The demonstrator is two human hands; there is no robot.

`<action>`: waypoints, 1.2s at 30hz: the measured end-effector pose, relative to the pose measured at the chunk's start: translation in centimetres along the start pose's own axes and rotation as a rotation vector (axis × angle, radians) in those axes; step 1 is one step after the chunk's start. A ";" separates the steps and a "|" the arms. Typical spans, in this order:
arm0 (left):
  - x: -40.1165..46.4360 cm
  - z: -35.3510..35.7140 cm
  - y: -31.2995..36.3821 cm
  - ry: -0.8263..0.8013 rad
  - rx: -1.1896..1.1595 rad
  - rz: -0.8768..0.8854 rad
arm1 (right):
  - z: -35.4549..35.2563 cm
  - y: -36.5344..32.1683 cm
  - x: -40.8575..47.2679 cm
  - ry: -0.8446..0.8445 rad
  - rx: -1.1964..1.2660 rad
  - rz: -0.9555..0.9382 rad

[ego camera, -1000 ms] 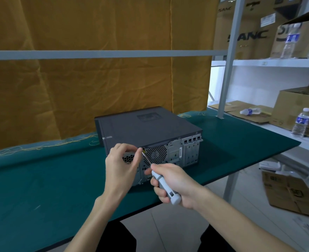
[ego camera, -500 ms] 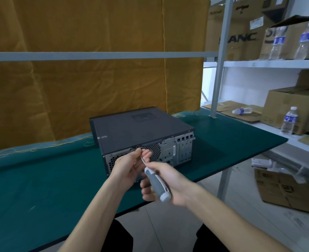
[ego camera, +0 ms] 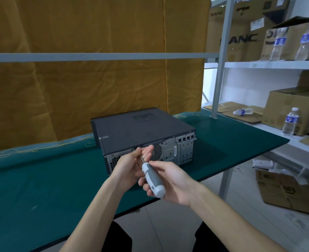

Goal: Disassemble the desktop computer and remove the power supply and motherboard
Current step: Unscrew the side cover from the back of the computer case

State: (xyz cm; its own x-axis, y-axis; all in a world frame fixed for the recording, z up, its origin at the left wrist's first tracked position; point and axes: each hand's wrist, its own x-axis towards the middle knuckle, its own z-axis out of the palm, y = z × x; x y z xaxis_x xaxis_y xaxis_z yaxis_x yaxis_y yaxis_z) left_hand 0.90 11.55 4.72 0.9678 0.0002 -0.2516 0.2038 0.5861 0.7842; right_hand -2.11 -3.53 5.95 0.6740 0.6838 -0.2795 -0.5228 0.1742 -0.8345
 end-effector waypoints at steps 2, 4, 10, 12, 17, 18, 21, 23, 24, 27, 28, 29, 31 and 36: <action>0.0 -0.2 -0.1 0.012 0.034 0.015 | 0.0 0.0 0.3 0.115 -0.179 -0.087; 0.2 -0.6 0.0 0.089 0.145 0.098 | 0.3 -0.1 0.7 0.267 -0.468 -0.194; 0.3 -0.2 0.5 0.094 0.107 0.120 | 0.3 -0.2 1.1 0.228 -0.346 -0.063; 0.0 0.1 0.4 0.063 0.039 0.080 | 0.2 -0.5 0.5 0.067 0.031 0.022; 0.0 0.0 0.1 0.123 0.111 0.102 | 0.2 -0.7 0.7 0.193 -0.293 -0.118; 0.1 0.0 0.1 0.157 0.168 0.128 | 0.4 -0.7 0.9 0.245 -0.414 -0.150; 0.4 0.3 0.1 0.150 0.164 0.144 | 0.5 -0.5 1.2 0.299 -0.475 -0.156; 0.5 0.1 0.2 0.097 0.114 0.109 | 0.3 -0.5 0.8 0.202 -0.206 -0.059; 0.4 -0.1 0.3 0.068 0.102 0.089 | 0.2 -0.6 0.5 0.125 -0.058 -0.001; 0.4 -0.6 0.2 0.024 0.080 0.056 | 0.0 -0.6 0.1 0.068 -0.006 0.003; 0.4 -0.6 0.1 0.046 0.113 0.075 | 0.0 -0.5 0.3 0.134 -0.153 -0.055; 0.4 -0.6 0.1 0.083 0.179 0.105 | 0.2 -0.5 0.6 0.218 -0.336 -0.116; 0.5 -0.5 0.0 0.161 0.295 0.170 | 0.4 -0.3 1.1 0.343 -0.630 -0.198; 0.0 0.1 0.4 0.108 0.210 0.105 | 0.4 0.5 1.1 0.275 -0.309 -0.119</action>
State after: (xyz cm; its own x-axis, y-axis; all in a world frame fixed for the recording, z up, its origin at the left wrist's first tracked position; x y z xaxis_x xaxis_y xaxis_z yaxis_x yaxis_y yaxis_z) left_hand 1.03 11.72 5.07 0.9662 0.1458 -0.2129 0.1400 0.3969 0.9071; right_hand -1.87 -2.43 5.39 0.8559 0.4503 -0.2544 -0.2808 -0.0084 -0.9597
